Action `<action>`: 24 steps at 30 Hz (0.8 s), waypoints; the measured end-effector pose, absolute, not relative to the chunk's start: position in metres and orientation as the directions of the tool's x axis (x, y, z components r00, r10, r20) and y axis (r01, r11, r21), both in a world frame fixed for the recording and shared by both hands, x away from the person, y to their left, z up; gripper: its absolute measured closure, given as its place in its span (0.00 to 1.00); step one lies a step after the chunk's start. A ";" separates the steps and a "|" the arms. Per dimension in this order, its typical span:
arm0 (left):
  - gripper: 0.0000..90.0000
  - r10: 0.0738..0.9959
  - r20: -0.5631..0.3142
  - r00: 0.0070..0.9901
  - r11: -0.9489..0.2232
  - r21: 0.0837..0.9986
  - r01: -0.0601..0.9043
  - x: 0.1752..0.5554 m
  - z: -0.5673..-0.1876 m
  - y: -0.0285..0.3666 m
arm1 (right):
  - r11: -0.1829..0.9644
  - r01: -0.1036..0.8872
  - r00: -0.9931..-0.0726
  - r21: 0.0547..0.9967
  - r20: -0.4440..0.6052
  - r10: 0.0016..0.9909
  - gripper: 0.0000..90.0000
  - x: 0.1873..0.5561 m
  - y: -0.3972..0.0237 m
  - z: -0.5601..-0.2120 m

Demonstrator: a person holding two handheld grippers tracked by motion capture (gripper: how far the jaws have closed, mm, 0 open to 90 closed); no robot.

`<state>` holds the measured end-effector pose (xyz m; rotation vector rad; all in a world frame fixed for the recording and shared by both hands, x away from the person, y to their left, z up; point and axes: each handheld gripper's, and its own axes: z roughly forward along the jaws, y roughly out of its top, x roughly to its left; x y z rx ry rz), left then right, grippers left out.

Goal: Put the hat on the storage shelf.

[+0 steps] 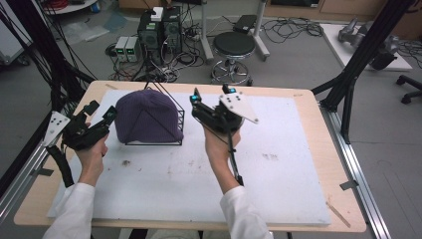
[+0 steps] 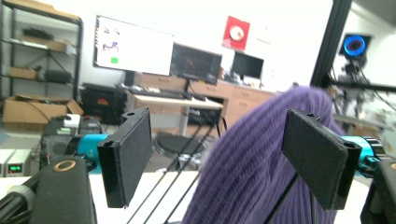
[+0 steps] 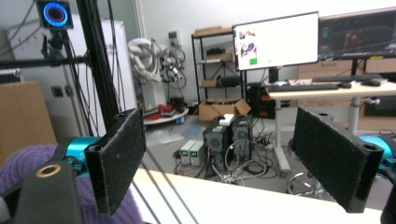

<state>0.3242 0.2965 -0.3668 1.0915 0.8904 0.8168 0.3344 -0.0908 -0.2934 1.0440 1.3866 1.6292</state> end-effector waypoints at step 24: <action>0.27 0.914 -0.092 0.396 0.157 0.979 -0.133 0.308 -0.362 0.286 | -0.110 -0.216 -0.192 0.970 0.068 0.979 0.14 0.267 -0.240 -0.324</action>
